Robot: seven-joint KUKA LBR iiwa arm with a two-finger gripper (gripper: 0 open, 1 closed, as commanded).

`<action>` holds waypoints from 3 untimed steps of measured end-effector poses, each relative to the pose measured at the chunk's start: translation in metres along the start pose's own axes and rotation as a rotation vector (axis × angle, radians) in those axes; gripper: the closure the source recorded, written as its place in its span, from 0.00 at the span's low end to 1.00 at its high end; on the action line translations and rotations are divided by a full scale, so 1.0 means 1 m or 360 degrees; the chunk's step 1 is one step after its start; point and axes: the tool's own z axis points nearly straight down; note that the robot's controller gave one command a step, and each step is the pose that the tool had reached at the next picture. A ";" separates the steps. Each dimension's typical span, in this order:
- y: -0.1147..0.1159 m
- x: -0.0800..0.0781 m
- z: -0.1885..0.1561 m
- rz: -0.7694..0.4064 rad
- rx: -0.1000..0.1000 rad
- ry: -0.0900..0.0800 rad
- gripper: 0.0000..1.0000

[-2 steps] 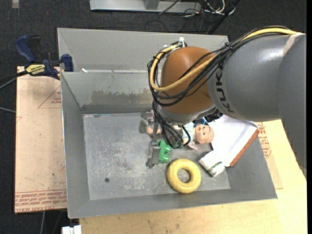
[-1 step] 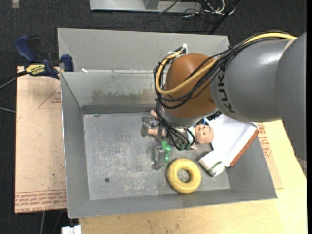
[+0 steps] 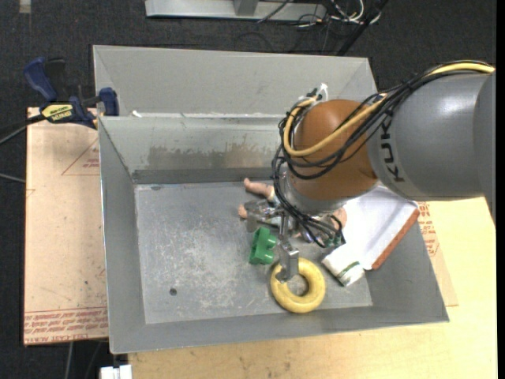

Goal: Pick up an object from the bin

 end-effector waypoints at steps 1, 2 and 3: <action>-0.018 0.005 -0.012 -0.0141 0.0002 -0.0013 0.00; -0.022 -0.014 0.016 -0.0256 0.0006 -0.0021 0.00; -0.021 -0.018 0.042 -0.0447 0.0009 -0.0024 1.00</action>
Offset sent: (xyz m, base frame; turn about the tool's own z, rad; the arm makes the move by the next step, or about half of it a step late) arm 0.0287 -0.0102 -0.0486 -0.1737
